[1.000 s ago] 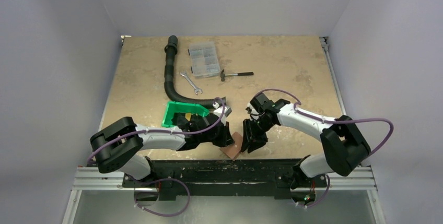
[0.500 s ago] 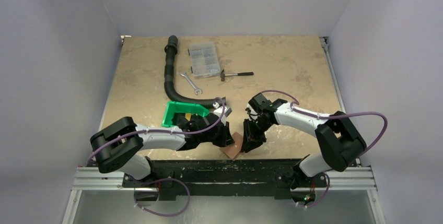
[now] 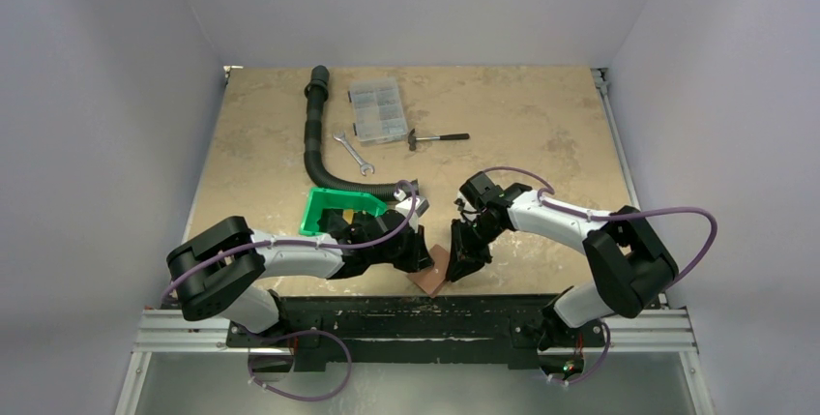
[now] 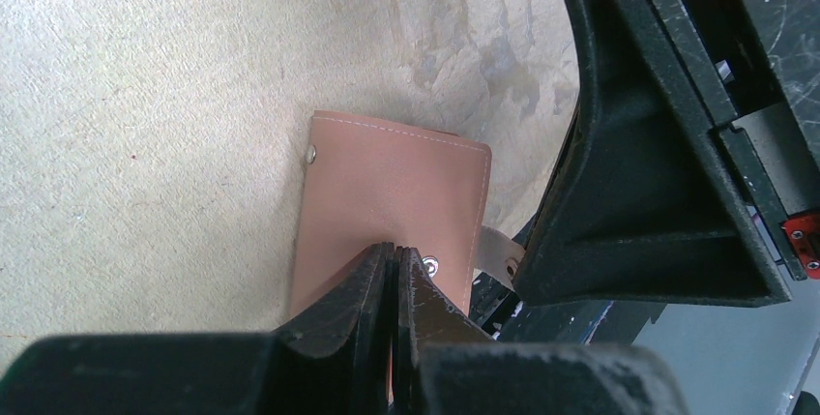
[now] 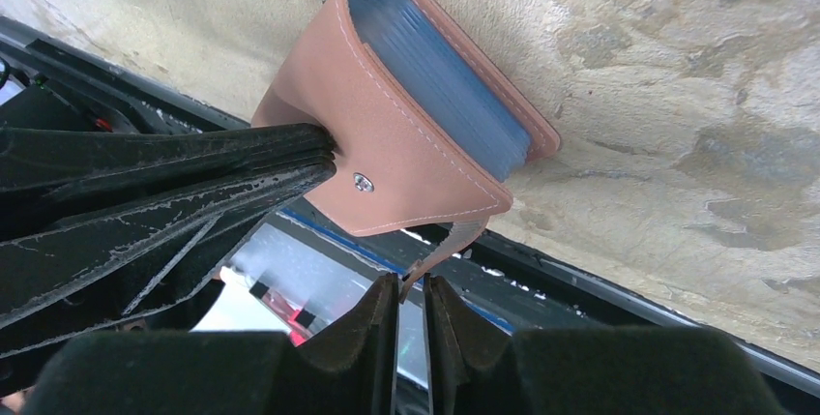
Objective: Put the credit cards into the card holder
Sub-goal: Close the card holder at the center of the board.
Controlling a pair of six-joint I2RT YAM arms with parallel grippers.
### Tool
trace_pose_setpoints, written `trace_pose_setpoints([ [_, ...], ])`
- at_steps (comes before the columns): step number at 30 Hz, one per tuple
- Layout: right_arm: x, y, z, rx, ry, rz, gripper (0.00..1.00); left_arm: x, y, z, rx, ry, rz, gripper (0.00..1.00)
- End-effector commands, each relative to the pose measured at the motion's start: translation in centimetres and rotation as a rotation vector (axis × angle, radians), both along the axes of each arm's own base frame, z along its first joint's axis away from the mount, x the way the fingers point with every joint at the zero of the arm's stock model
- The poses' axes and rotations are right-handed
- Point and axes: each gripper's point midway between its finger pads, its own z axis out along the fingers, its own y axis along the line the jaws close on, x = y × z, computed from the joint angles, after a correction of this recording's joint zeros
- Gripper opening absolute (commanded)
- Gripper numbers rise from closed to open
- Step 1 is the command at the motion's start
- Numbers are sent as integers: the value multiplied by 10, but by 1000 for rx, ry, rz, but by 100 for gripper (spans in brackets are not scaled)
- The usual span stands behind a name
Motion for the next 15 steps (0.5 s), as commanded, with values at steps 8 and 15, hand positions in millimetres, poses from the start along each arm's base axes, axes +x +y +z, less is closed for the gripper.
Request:
trace_pose_setpoints([
  [8,-3,2,-2,9,8,1,25,-23,32,-38,154,86,-29,0],
  [15,2,5,3,32,-23,3,0,-22,32,-38,154,85,-28,0],
])
